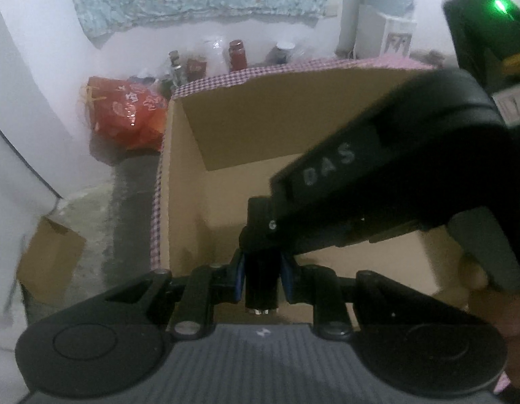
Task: Organize rigid objects
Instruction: 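Carry the black cylinder into the cardboard box and open the right gripper, then move the right tool back to the green lip balm tube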
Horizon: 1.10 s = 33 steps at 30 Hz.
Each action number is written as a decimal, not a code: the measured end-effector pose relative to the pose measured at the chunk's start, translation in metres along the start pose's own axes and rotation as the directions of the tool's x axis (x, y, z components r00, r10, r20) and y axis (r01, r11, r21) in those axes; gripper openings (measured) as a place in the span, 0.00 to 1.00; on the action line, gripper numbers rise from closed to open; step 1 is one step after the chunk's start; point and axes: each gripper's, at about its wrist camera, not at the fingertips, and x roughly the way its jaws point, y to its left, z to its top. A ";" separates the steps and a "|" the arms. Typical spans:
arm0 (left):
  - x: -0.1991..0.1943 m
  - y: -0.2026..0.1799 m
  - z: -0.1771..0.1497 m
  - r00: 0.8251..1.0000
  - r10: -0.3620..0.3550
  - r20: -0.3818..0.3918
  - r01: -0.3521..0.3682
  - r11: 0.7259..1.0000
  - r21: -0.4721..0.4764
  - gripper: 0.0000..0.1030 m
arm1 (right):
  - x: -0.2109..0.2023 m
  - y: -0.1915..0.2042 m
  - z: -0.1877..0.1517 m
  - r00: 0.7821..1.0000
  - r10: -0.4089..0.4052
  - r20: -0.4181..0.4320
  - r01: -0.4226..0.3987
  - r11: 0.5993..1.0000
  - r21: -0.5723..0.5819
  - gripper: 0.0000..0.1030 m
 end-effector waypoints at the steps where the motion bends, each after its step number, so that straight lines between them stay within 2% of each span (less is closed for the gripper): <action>1: 0.001 -0.001 0.000 1.000 0.017 -0.003 -0.017 1.000 0.007 0.22 | 0.005 -0.001 0.004 1.000 0.001 -0.009 -0.001 1.000 0.008 0.23; 4: 0.003 -0.001 0.002 0.999 0.054 -0.003 -0.054 0.998 0.028 0.23 | 0.014 -0.002 0.011 1.000 0.016 -0.025 -0.015 0.999 0.030 0.23; 7: 0.001 0.000 0.002 0.997 0.071 0.010 -0.071 0.997 0.035 0.23 | 0.011 -0.005 0.003 0.999 0.041 -0.028 -0.039 0.998 0.056 0.23; 11: -0.008 0.001 0.001 0.998 0.052 0.022 -0.052 0.999 0.008 0.28 | 0.008 -0.011 -0.001 0.997 0.073 -0.034 -0.070 0.994 0.084 0.24; 15: -0.029 0.002 -0.001 0.997 0.043 0.067 -0.043 0.999 -0.004 0.34 | -0.006 -0.014 -0.007 0.996 0.087 -0.013 -0.086 0.993 0.086 0.25; 20: -0.072 0.003 -0.010 0.988 0.011 0.151 -0.007 1.000 -0.026 0.36 | -0.048 -0.006 -0.024 0.990 0.133 0.053 -0.135 0.990 0.043 0.26; 28: -0.149 -0.016 -0.056 0.955 -0.086 0.286 0.091 0.996 -0.005 0.41 | -0.158 -0.009 -0.105 0.952 0.217 0.215 -0.204 0.975 -0.083 0.27; 31: -0.155 -0.031 -0.077 0.948 -0.135 0.288 0.138 0.990 0.010 0.41 | -0.188 -0.027 -0.143 0.940 0.206 0.271 -0.185 0.978 -0.100 0.29; 33: -0.153 -0.045 -0.092 0.945 -0.164 0.281 0.163 0.986 0.029 0.41 | -0.199 -0.044 -0.169 0.937 0.170 0.305 -0.150 0.985 -0.087 0.29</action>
